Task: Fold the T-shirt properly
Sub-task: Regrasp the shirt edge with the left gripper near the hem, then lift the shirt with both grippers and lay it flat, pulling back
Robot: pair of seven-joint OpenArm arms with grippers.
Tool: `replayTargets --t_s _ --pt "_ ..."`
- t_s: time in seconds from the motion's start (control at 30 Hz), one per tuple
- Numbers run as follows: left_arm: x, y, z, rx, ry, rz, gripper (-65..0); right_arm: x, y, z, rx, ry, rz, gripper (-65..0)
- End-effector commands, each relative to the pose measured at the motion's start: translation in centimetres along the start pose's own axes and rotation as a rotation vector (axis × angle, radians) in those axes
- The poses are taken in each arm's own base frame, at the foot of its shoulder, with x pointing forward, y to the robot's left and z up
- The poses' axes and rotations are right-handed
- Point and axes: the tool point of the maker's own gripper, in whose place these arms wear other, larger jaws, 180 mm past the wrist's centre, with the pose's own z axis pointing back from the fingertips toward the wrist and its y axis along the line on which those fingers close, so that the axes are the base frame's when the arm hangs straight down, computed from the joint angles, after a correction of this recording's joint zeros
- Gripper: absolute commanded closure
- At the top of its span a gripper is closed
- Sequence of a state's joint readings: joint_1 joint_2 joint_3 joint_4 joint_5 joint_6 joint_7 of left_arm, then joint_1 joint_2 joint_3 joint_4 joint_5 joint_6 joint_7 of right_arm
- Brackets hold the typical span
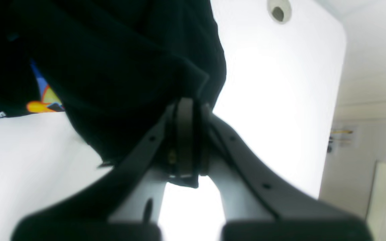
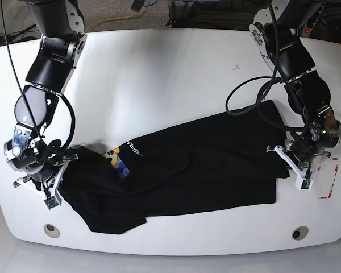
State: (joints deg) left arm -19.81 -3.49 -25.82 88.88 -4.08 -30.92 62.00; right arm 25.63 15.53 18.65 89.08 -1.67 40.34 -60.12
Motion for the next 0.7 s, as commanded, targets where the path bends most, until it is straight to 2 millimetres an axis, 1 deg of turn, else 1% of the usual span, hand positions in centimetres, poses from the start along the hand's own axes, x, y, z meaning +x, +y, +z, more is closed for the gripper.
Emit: replayTargets --t_s 0.0,0.03,0.1,0.13,0.2,0.23,0.3,0.33,0.43,0.5,0.53,0.6,0.67 --pt "7.3 1.3 2.5 0.047 -0.188 -0.03 -0.4 3.4 -2.6 0.6 -0.042 -0.091 -0.012 0.0" --pt "8.9 1.6 3.1 0.057 -0.224 -0.038 -0.4 4.1 -3.3 0.8 -0.053 -0.106 -0.009 0.0" --pt "11.7 1.4 4.1 0.065 -0.281 -0.061 -0.4 5.2 -4.2 1.1 -0.064 -0.13 -0.01 0.0" --pt "12.7 1.4 4.7 0.074 -0.297 -0.062 -1.1 6.1 -4.7 1.3 -0.073 -0.146 -0.013 0.0" --pt "13.5 2.7 6.6 0.13 -0.305 -0.074 -1.0 8.2 -6.1 1.9 -0.087 -0.181 -0.024 0.0" --pt "13.9 3.0 7.3 0.149 -0.312 -0.092 -0.8 9.0 -6.6 2.1 -0.09 -0.196 -0.03 0.0" --pt "15.7 3.5 10.2 0.206 -0.392 -0.131 -1.0 11.0 -7.8 3.0 -0.108 -0.233 -0.036 0.0" --pt "17.1 3.9 12.2 0.246 -0.443 -0.154 -1.0 12.3 -8.5 3.7 -0.122 -0.259 -0.038 0.0" --pt "19.5 5.4 15.8 0.324 -0.506 -0.177 -1.0 14.6 -9.8 5.3 -0.152 -0.306 -0.039 0.0" --pt "21.8 6.8 18.5 0.38 -0.56 -0.184 -1.0 15.8 -11.8 7.1 -0.191 -0.318 -0.043 0.0" --pt "22.7 7.5 19.7 0.405 -0.585 -0.189 -1.0 16.2 -12.4 7.7 -0.204 -0.323 -0.046 0.0" --pt "24.4 8.9 22.3 0.461 -0.633 -0.204 -1.1 17.3 -13.4 8.9 -0.225 -0.338 -0.05 0.0" --pt "25.8 9.6 24.5 0.501 -0.671 -0.234 -1.1 18.0 -14.1 10.1 -0.25 -0.354 -0.05 0.0"
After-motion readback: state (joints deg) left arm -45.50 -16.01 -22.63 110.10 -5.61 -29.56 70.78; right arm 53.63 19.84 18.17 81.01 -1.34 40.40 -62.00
